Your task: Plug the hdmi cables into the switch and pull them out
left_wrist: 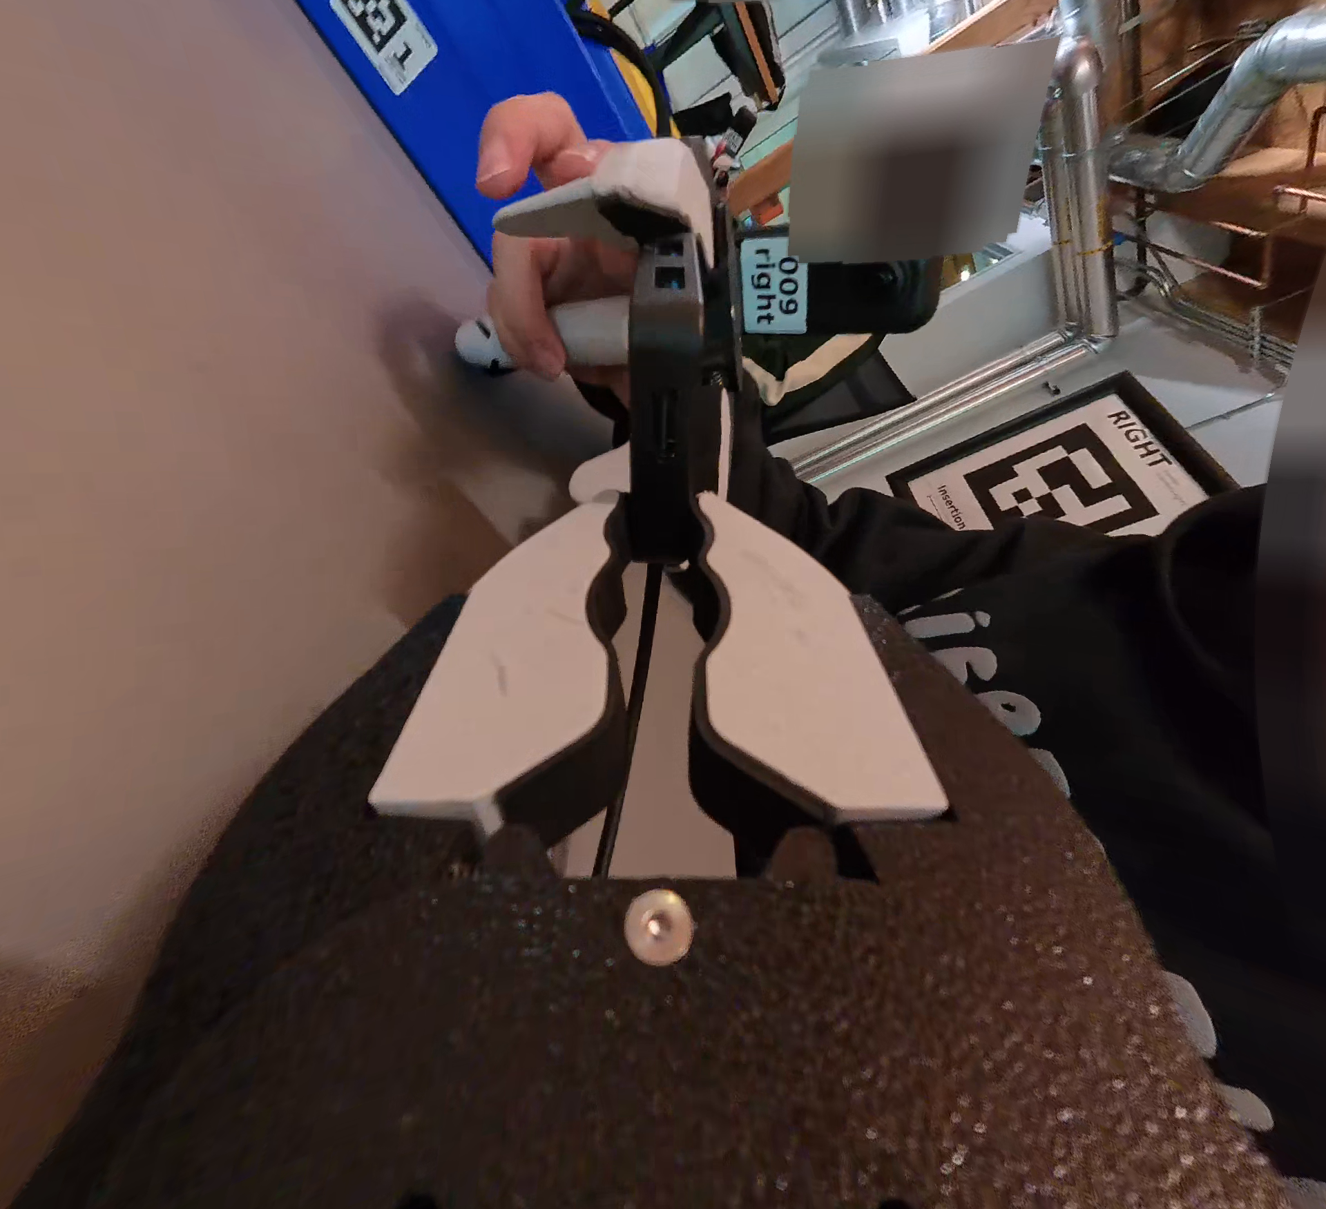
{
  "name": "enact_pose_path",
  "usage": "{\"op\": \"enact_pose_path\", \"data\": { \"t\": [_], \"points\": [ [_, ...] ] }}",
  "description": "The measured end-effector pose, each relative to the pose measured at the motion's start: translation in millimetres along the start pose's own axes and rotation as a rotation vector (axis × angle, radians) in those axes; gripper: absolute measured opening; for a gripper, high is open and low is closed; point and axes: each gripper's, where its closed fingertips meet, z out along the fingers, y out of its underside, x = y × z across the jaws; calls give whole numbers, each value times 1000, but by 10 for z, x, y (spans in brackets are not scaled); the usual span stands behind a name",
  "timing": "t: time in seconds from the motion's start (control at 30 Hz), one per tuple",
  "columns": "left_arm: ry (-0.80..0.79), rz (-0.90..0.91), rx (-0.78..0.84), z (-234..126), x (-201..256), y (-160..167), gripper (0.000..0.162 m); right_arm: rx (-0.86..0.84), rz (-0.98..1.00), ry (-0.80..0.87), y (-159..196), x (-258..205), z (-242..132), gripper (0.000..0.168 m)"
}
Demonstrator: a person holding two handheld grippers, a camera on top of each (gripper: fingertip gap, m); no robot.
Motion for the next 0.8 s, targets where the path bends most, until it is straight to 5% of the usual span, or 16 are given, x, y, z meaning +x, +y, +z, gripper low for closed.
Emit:
{"op": "enact_pose_path", "data": {
  "t": [0.37,0.47,0.8],
  "points": [
    [-8,-18,-56,26,-34,93,14,-78,-130,13,31,-49,-16,85],
    [-19,-19,-23,-9,-62,44,14,-56,-141,25,53,-66,23,72],
    [-28,-4,104,-61,-99,-140,14,-72,14,98,109,80,68,73]
  ]
}}
